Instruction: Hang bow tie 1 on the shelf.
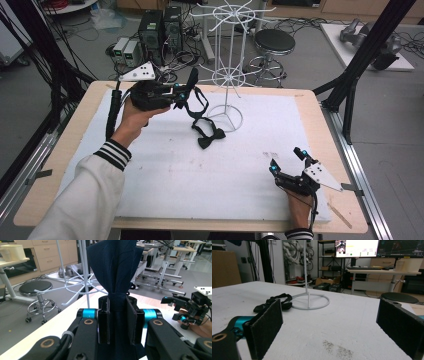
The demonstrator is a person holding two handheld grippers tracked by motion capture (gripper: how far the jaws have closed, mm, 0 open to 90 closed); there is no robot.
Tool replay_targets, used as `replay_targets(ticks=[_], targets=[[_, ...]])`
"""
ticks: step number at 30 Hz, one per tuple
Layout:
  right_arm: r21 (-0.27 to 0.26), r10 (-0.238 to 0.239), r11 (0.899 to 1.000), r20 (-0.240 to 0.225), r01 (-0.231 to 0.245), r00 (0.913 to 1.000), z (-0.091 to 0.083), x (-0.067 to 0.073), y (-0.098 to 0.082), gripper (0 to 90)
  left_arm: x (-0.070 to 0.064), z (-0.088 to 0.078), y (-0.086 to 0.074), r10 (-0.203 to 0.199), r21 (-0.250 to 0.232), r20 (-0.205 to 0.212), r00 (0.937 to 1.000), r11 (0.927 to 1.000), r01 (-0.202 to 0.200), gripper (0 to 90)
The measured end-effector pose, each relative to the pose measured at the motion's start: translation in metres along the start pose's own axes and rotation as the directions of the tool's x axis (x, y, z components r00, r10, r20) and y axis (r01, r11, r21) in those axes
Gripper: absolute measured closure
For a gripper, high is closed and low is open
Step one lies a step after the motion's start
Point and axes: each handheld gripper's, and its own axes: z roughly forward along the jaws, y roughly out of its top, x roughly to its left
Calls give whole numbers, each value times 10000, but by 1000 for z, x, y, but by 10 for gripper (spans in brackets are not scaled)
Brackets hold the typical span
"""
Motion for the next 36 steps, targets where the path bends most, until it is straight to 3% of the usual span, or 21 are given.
replay_targets(ticks=[6,14,36], targets=[[1,2,10000,2,-2,10000,0,0,0,62,2,6,-2,-194,-78,39,9998,9998,195,743],[-5,15,10000,6,-15,10000,0,0,0,62,1,18,4,-66,-21,119,9999,10000,66,743],[-19,5,10000,-9,-5,10000,0,-1,0,62,4,37,11,-203,-69,137,9997,9998,204,743]])
